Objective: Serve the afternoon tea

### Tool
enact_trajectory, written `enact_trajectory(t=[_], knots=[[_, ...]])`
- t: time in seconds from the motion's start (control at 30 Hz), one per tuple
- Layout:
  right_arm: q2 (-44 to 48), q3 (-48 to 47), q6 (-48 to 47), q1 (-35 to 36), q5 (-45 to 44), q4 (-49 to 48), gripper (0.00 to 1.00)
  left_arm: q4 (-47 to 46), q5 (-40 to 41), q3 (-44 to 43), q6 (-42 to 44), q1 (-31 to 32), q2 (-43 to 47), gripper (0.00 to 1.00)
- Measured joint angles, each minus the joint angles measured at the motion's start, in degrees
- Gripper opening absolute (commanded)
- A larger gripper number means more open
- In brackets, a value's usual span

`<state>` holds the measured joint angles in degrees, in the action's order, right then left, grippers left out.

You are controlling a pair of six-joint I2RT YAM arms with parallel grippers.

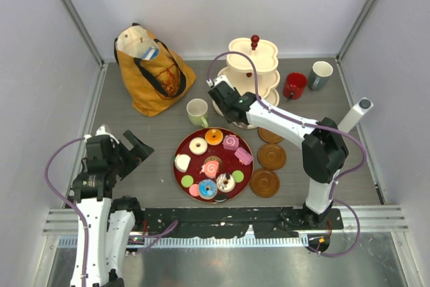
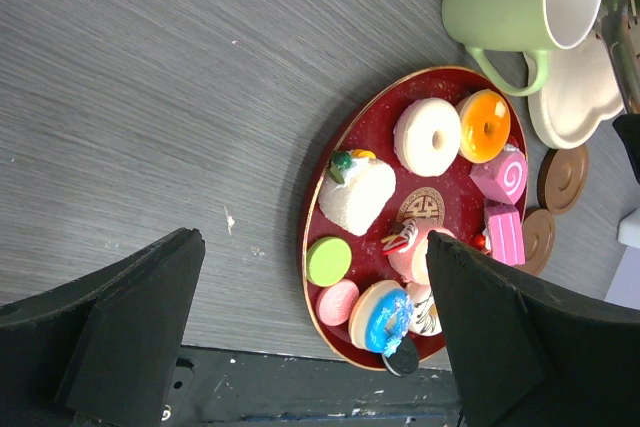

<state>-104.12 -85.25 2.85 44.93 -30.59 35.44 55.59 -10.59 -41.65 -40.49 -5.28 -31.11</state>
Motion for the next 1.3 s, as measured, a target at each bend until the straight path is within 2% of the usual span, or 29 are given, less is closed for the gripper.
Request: enact_trajectory(t=[0.1, 0.23, 0.37, 0.57, 0.73, 1.0, 1.3], knots=[[-1.3, -0.5, -0.6, 0.0, -0.2, -0.3, 0.48, 0.0, 0.0, 0.0, 0.0, 0.0, -0.1, 1.0], [-2.4, -0.7, -1.1, -0.1, -0.5, -0.5, 0.66, 0.0, 0.0, 0.0, 0.0, 0.0, -0.2, 1.0], [-2.5, -0.7, -1.3, -0.1, -0.6, -0.3, 0.74, 0.0, 0.0, 0.0, 0.2, 0.0, -0.4, 1.0], [-1.9, -0.6, -1.1, -0.1, 0.3, -0.1, 0.75, 0.0, 0.0, 0.0, 0.2, 0.0, -0.4, 1.0], [2.4, 0.6, 0.5, -0.1, 3.7, 0.3, 0.74, 0.3, 0.0, 0.0, 0.2, 0.0, -0.4, 1.0], [16.1, 6.4, 5.1, 0.1, 10.2, 1.0, 0.72, 1.4, 0.0, 0.0, 0.2, 0.0, -0.2, 1.0], [31.8, 17.9, 11.1, 1.2, 16.8, 4.4, 0.68, 2.1, 0.0, -0.1, 0.3, 0.0, -0.1, 1.0]])
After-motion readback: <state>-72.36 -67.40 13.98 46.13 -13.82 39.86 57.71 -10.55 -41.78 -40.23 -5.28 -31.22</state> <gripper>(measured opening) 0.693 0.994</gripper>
